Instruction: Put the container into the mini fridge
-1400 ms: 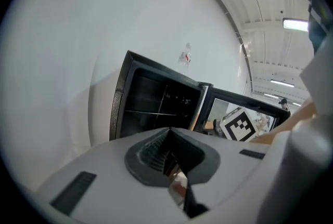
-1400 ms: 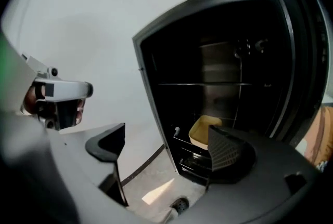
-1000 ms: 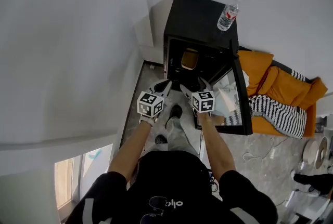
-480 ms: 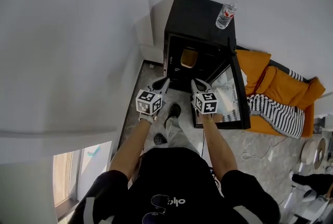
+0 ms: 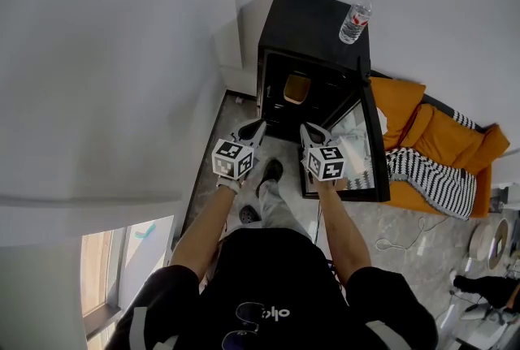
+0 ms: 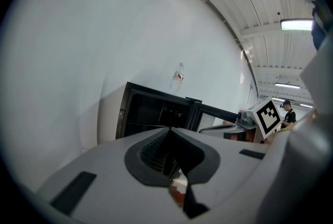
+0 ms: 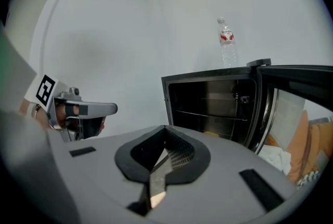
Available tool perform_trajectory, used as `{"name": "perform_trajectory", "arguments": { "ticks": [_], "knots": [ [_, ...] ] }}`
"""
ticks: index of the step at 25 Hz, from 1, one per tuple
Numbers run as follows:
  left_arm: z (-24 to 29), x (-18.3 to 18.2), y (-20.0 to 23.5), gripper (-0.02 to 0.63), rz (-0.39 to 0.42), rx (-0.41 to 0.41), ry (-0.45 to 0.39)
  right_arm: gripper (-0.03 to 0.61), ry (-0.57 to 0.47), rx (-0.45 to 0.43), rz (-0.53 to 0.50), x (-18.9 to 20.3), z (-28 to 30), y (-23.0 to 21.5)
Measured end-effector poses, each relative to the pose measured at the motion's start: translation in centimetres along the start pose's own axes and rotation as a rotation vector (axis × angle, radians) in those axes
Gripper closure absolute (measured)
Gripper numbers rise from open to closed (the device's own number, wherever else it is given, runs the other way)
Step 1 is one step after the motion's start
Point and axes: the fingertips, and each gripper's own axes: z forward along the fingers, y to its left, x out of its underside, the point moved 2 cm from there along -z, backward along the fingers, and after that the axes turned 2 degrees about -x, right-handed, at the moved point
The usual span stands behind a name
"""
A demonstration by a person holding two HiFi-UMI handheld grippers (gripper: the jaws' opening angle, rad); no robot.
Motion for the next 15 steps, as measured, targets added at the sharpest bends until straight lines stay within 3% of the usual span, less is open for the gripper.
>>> {"name": "perform_trajectory", "arguments": {
  "ticks": [15],
  "knots": [
    [-0.16,0.12,-0.88,0.606,0.006,0.001,0.006,0.572,-0.008,-0.009,-0.014,-0.21,-1.02,0.15]
  ]
}}
